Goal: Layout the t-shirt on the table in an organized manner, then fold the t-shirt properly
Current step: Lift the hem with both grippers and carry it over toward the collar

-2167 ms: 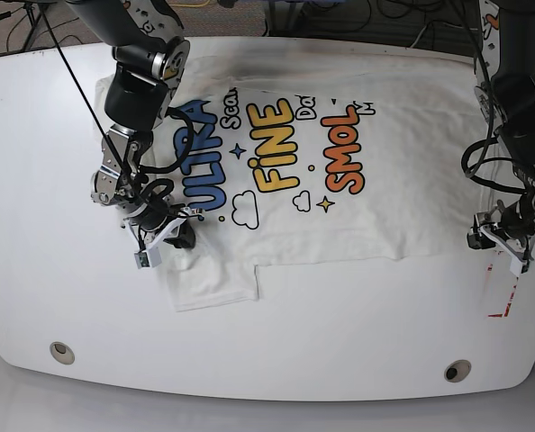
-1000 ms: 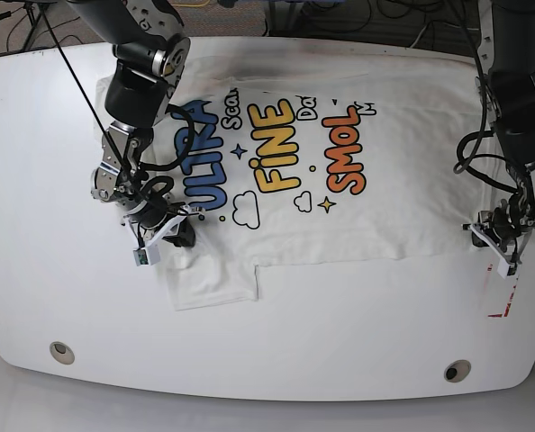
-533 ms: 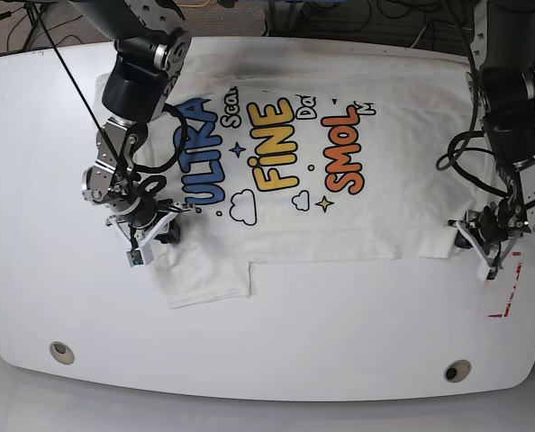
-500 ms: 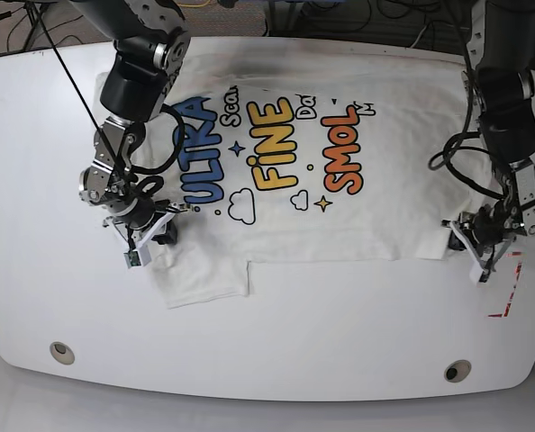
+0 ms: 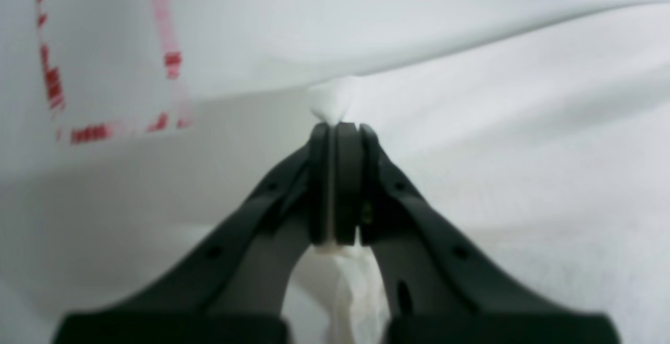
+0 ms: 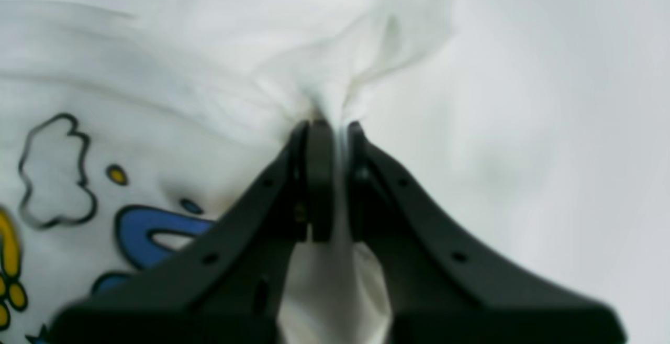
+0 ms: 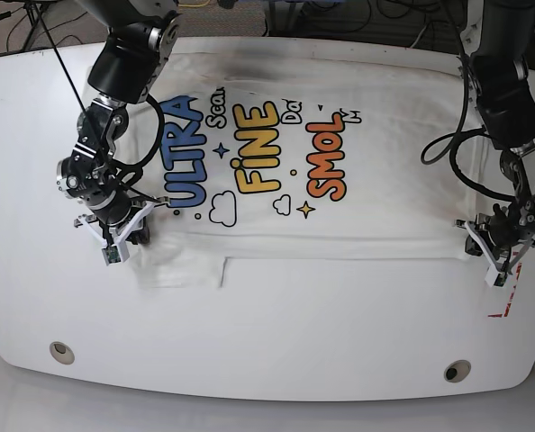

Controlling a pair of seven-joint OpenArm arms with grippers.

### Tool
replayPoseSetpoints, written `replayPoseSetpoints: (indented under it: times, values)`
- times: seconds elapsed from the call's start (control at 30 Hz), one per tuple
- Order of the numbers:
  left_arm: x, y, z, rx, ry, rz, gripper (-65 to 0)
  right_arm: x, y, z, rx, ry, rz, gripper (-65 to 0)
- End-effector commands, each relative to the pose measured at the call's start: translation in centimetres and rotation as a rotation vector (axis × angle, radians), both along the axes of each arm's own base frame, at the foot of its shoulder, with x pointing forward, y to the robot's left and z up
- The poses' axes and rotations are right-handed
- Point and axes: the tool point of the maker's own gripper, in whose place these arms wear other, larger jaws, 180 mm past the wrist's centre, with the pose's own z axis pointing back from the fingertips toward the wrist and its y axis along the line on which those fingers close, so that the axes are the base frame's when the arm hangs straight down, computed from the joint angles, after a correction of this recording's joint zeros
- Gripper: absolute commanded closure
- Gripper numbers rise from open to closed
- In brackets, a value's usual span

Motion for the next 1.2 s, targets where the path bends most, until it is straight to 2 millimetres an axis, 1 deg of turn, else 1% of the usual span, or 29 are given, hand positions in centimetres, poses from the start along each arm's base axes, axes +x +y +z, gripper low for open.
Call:
replayPoseSetpoints:
  times: [0.0, 0.07, 0.17, 0.27, 0.43, 0.7, 0.8, 0.9, 1.03, 1.17]
  values:
    - [1.0, 0.8, 2.7, 0.025, -0.066, 0.006, 0.0, 0.9, -0.8, 3.1, -0.03, -0.082, -0.008, -2.9]
    - [0.8, 1.1, 2.8, 0.035, -0.061, 0.013, 0.0, 0.6, -0.9, 3.3, -0.043, -0.08, -0.009, -2.9]
    - [0.0, 1.7, 3.0, 0.055, -0.05, 0.026, 0.0, 0.5, -1.4, 4.5, -0.073, -0.093, -0.016, -2.9]
    - [-0.7, 2.3, 3.3, 0.074, -0.049, 0.04, 0.0, -0.4, -1.7, 4.8, -0.1, -0.082, -0.021, -2.9]
    - [-1.6, 2.9, 4.2, 0.12, -0.05, 0.048, 0.0, -1.4, -1.8, 6.3, -0.151, -0.105, -0.022, -2.9]
    - [-4.0, 3.2, 5.3, 0.228, -0.02, 0.033, 0.0, -4.5, -2.5, 7.2, -0.237, -0.083, -0.035, -2.9]
    - [-5.1, 3.0, 5.7, 0.272, -0.012, 0.024, 0.0, -6.0, -2.6, 7.2, -0.265, -0.074, -0.032, -2.9]
    - [-6.0, 2.3, 6.0, 0.295, -0.02, 0.01, 0.0, -7.3, -2.4, 7.1, -0.282, -0.065, -0.027, -2.9]
    - [-7.6, 1.7, 6.0, 0.333, -0.023, -0.012, 0.0, -8.9, -1.8, 6.3, -0.276, -0.04, -0.025, -2.9]
    - [-9.4, 1.3, 5.4, 0.358, -0.002, -0.033, 0.0, -10.5, -1.6, 5.2, -0.277, -0.001, -0.019, -2.9]
